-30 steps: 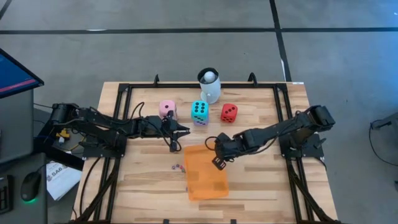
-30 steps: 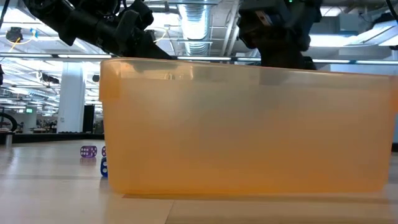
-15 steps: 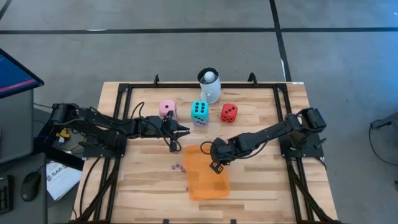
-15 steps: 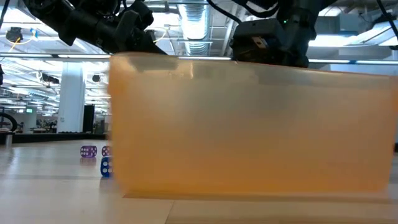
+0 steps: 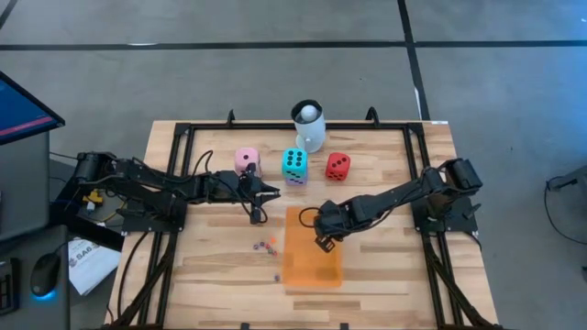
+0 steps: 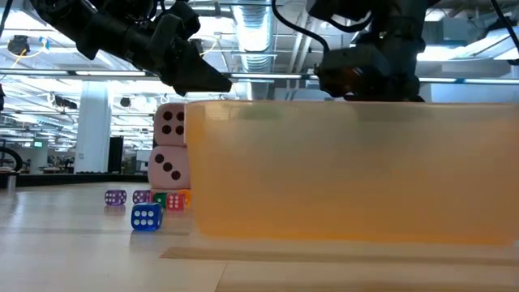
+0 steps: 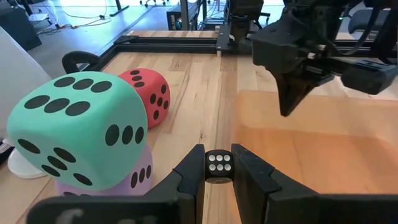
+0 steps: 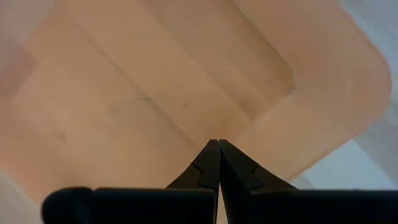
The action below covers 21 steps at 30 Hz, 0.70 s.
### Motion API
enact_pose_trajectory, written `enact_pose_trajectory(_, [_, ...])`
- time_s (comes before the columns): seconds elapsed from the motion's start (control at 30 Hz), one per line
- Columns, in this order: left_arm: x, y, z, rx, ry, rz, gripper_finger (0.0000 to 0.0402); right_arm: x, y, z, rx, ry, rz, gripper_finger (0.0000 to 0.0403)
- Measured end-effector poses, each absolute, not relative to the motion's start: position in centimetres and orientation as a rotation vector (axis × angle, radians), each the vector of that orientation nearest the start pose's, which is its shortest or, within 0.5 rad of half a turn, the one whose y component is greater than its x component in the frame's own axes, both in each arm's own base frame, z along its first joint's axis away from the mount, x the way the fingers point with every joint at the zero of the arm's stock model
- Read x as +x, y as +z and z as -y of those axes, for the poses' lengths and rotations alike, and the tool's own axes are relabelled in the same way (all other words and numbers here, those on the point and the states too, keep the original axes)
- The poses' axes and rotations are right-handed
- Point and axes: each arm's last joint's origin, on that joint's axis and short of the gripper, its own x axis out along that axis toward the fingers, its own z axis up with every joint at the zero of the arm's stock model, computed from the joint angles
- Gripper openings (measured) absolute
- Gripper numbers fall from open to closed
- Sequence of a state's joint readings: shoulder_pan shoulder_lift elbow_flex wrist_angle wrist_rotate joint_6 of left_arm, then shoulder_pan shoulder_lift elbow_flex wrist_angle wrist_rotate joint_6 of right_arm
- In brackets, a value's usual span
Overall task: Pick & Place Dice
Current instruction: Put the small black dice into the orange bin
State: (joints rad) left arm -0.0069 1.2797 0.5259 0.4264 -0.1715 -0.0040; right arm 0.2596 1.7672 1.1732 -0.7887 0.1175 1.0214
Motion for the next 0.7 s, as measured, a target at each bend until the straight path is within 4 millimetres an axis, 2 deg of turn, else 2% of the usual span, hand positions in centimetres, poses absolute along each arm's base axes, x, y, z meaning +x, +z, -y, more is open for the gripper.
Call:
enact_pose_trajectory(0.43, [25.5, 20.2, -0.3, 0.025, 0.164, -0.326, 0.0051, 31.5, 18.2, -7.8, 0.517, -0.573, -1.245, 0.0])
enact_pose_trajectory(0.53, [25.5, 20.1, -0.3, 0.025, 0.164, -0.326, 0.0051, 31.6, 19.4, -7.9, 0.487, -0.535, -1.164, 0.0])
enact_pose_trajectory(0.7, [25.5, 20.2, -0.3, 0.025, 0.164, -0.326, 0.0051, 30.0, 22.9, -7.8, 0.385, -0.527, -1.037, 0.0])
